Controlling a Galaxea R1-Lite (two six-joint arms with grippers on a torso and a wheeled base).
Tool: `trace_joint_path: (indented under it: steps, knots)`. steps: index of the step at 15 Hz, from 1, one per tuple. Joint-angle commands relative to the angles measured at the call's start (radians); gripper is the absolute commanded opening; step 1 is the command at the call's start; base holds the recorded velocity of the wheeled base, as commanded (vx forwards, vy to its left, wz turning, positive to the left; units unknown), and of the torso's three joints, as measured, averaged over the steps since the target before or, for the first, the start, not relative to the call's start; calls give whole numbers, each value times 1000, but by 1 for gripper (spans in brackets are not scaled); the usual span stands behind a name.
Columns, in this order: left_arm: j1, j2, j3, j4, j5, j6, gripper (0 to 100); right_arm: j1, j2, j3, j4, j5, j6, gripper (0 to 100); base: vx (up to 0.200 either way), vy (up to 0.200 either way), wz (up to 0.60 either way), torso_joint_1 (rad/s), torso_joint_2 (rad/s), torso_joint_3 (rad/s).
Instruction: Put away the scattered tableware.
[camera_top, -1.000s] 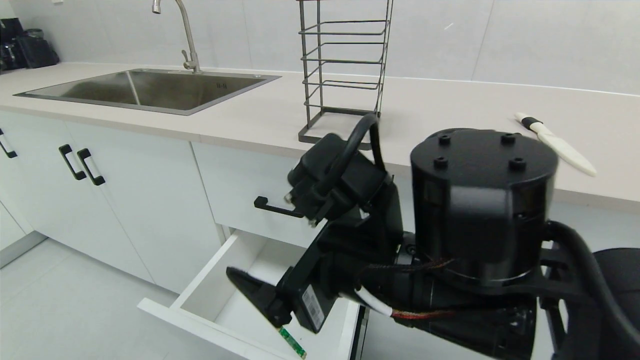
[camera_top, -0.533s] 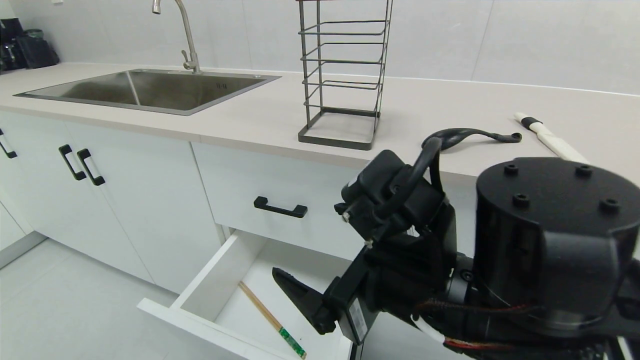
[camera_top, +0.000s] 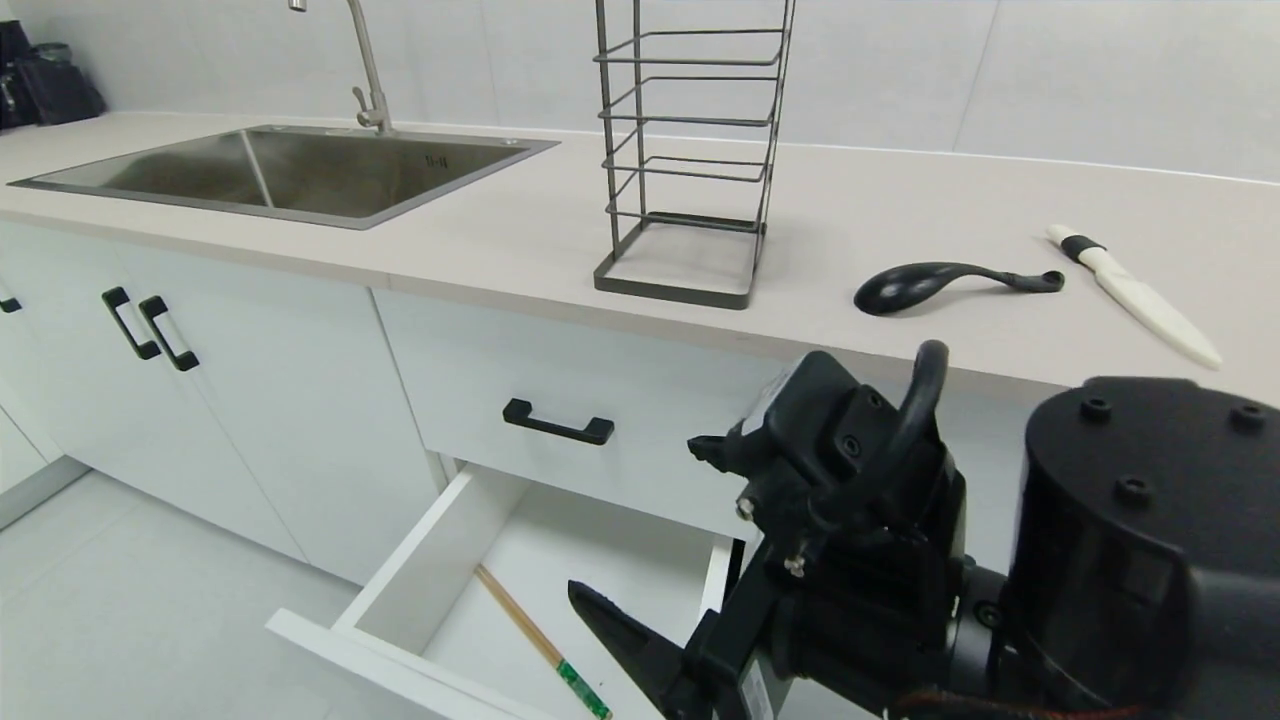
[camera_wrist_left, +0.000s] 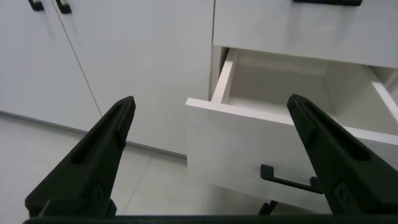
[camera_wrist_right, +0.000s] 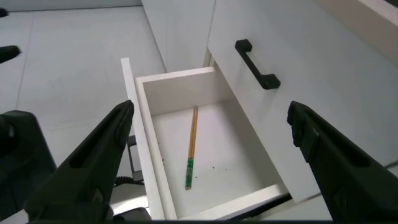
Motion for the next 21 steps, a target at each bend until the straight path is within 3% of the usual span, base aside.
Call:
trace_joint_path:
  steps: [1,13,21]
  knots:
    - [0,1,0,1,0,0,100,3,-1,0,0,-1,0,100,0,0,0,251,-76,-183]
    - [0,1,0,1,0,0,100,0,2,28,0,-1,31,100,0,0,0,194,-513,-211]
    - [0,1,0,1,0,0,100,-11,16,42,9,-30,75,100,0,0,0,331,-509,-242]
